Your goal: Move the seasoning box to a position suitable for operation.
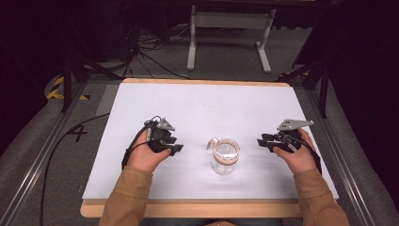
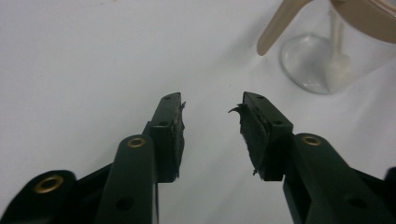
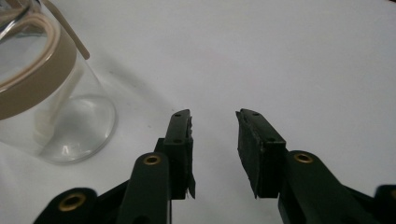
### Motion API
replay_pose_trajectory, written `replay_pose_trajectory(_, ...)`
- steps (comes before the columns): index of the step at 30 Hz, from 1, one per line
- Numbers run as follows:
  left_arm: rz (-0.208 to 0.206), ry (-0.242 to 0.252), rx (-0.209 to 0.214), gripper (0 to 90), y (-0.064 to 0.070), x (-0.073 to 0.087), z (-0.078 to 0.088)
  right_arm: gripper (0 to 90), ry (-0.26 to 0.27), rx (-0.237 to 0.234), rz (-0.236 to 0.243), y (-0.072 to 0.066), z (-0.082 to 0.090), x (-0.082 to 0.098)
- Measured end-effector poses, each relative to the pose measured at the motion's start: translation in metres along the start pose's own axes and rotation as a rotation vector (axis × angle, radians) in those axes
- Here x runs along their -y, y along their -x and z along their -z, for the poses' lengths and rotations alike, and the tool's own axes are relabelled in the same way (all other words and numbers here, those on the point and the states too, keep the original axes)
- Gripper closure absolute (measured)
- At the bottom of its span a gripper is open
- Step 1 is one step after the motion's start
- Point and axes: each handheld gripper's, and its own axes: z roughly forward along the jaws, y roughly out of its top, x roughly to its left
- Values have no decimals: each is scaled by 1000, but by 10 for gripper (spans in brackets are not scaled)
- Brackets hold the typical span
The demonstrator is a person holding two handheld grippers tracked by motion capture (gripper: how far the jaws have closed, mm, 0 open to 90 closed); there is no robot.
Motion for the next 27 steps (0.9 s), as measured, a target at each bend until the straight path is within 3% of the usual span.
replay_pose_trajectory(2,-15,-28,5,647,0,-3,3,663,7,-10,-7,-2,2,2)
replay_pose_trajectory(6,-29,-40,100,736,0,-10,-1,662,15,-29,-6,-7,6,5)
replay_pose_trajectory(11,-38,-64,83,885,5,-20,-13,660,26,-47,-20,-10,12,10)
replay_pose_trajectory(22,-103,-72,170,900,23,-36,-38,655,5,-58,-58,-12,21,21)
replay_pose_trajectory(27,-105,-60,174,900,28,-40,-48,655,2,-57,-74,-11,24,25)
